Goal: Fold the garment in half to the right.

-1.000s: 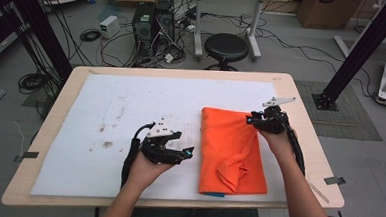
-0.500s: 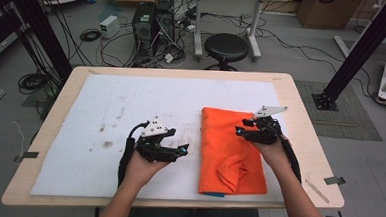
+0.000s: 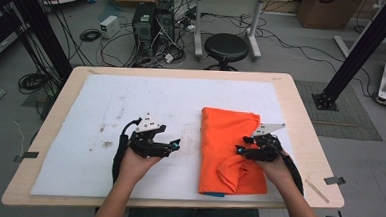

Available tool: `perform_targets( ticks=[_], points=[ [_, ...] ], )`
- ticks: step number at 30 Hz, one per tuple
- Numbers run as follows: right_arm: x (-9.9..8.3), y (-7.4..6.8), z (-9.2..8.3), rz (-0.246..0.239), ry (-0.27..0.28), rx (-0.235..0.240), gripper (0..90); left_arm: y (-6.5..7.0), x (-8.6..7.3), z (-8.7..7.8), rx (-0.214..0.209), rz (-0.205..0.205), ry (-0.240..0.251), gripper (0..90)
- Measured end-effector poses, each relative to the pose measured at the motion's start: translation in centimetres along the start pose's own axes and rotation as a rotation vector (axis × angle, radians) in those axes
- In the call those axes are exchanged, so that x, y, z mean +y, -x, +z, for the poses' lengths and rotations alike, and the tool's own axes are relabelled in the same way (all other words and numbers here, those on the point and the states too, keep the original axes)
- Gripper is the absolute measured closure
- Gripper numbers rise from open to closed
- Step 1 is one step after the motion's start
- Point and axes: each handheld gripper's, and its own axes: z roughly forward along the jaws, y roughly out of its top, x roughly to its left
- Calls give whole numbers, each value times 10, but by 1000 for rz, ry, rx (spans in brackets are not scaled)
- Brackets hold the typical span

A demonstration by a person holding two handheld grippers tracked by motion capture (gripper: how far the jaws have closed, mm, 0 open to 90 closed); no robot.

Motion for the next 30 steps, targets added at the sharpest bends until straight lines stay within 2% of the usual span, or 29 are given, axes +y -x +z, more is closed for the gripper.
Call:
perform_targets(
  ticks=[4,8,12,16,19,23,25,26,29,30],
  points=[
    [-25,13,-17,64,9,-9,521,-3,0,0,8,-11,3,258],
    [-32,22,-27,74,-4,-50,522,-5,1,-2,13,-12,6,258],
    [-26,24,-31,75,20,-60,522,-7,2,-3,23,-20,13,258],
    [-12,24,-28,50,40,-74,510,-10,1,-4,30,-23,14,258],
    [0,29,-23,42,51,-100,508,-11,1,-6,33,-23,16,258],
    [10,48,-12,91,32,-144,503,-11,0,-6,32,-23,15,258],
    [15,63,-5,121,15,-186,503,-11,0,-5,31,-24,13,258],
    [18,74,-2,153,23,-194,505,-11,0,-5,33,-23,11,258],
    [23,95,8,229,38,-192,527,-13,0,-5,33,-25,11,258],
    [24,103,15,254,25,-184,554,-13,0,-5,34,-26,10,258]
  ],
)
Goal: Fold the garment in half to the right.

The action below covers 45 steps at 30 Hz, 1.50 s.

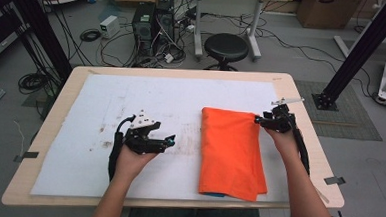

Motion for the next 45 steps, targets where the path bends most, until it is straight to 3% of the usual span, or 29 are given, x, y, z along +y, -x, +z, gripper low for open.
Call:
perform_targets(
  ticks=[2,3,4,10,13,15,17,21,25,26,28,31,37,39,45],
  points=[
    [3,3,13,14,-41,51,703,-1,-1,0,0,-2,-3,258],
    [4,1,18,-7,-66,48,790,-2,-1,1,-1,-1,-8,258],
    [8,-3,22,-59,-96,20,863,-2,-2,1,-3,-4,-10,258],
    [30,-12,14,-137,-43,-119,884,-3,-2,2,-2,-6,-14,258],
    [30,-11,20,-149,-76,-126,882,-2,-2,2,-3,-5,-10,258],
    [27,-11,24,-147,-111,-121,862,-2,-2,1,0,-4,-8,258],
    [25,-12,24,-151,-107,-121,755,-2,-3,2,-2,-3,-13,258],
    [30,-19,10,-153,-24,-98,630,-4,-3,2,6,-3,-14,258],
    [45,-39,4,-154,35,-33,548,-4,-1,-1,13,-3,-3,258],
    [50,-47,6,-154,54,-1,532,-4,-1,-1,15,-3,-2,258],
    [56,-63,10,-172,70,19,474,-4,-1,-3,17,-7,6,258],
    [59,-91,22,-227,66,70,464,-4,-1,-5,17,-4,6,258],
    [47,-139,47,-337,-11,136,461,-6,-2,-4,18,-4,4,258],
    [43,-147,53,-369,-21,120,475,-5,-2,-4,15,-5,6,258],
    [40,-153,58,-385,-43,118,478,-4,-1,-5,16,-6,10,258]
  ],
)
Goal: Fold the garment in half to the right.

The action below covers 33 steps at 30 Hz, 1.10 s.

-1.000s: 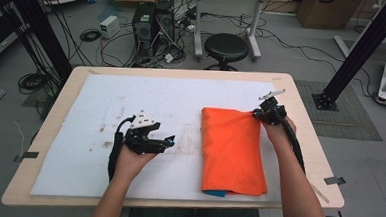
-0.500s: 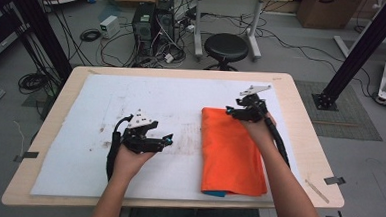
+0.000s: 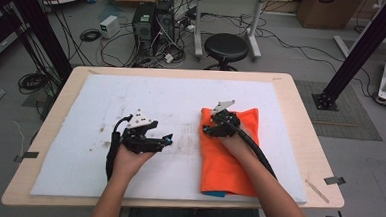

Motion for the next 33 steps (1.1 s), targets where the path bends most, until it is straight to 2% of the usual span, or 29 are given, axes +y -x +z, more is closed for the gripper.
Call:
perform_targets(
  ticks=[4,5,9,13,16,20,21,24,28,31,33],
  points=[
    [2,9,-9,28,45,9,454,-1,0,0,4,1,-4,258],
    [4,12,-11,42,64,0,453,-1,0,0,4,-1,-3,258],
    [13,23,-9,71,78,-39,454,0,-1,1,3,-1,-7,258],
    [22,28,6,88,50,-61,454,-2,-1,0,6,-2,-4,258],
    [25,25,19,85,32,-68,454,-3,-1,-1,8,-5,-1,258],
    [24,17,35,60,-29,-70,458,-4,0,-2,4,-4,2,258],
    [24,17,36,47,-28,-75,457,-4,0,-3,6,-5,5,258],
    [26,21,26,66,8,-74,453,-5,0,-4,9,-7,6,258],
    [28,34,0,104,72,-90,452,-5,0,-3,11,-7,3,258],
    [25,42,-8,123,65,-105,452,-4,0,-1,9,-5,-1,258],
    [23,43,-5,132,49,-107,451,-2,0,-1,4,-1,-3,258]
  ],
)
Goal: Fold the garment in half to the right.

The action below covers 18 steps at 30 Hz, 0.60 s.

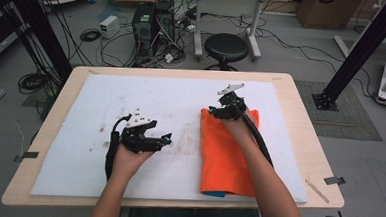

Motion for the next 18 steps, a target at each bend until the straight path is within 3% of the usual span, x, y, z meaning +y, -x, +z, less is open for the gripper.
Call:
perform_targets(
  ticks=[6,9,13,18],
  points=[
    [-5,-14,27,-26,-70,-8,463,-2,0,-1,3,-4,6,258],
    [-7,-21,35,-32,-75,-9,470,-4,-1,-2,4,-7,4,258],
    [-5,-18,30,-30,-66,-9,458,-5,-1,-2,5,-11,6,258],
    [-3,-4,5,8,-14,0,425,-6,-1,-4,11,-10,11,258]
  ],
)
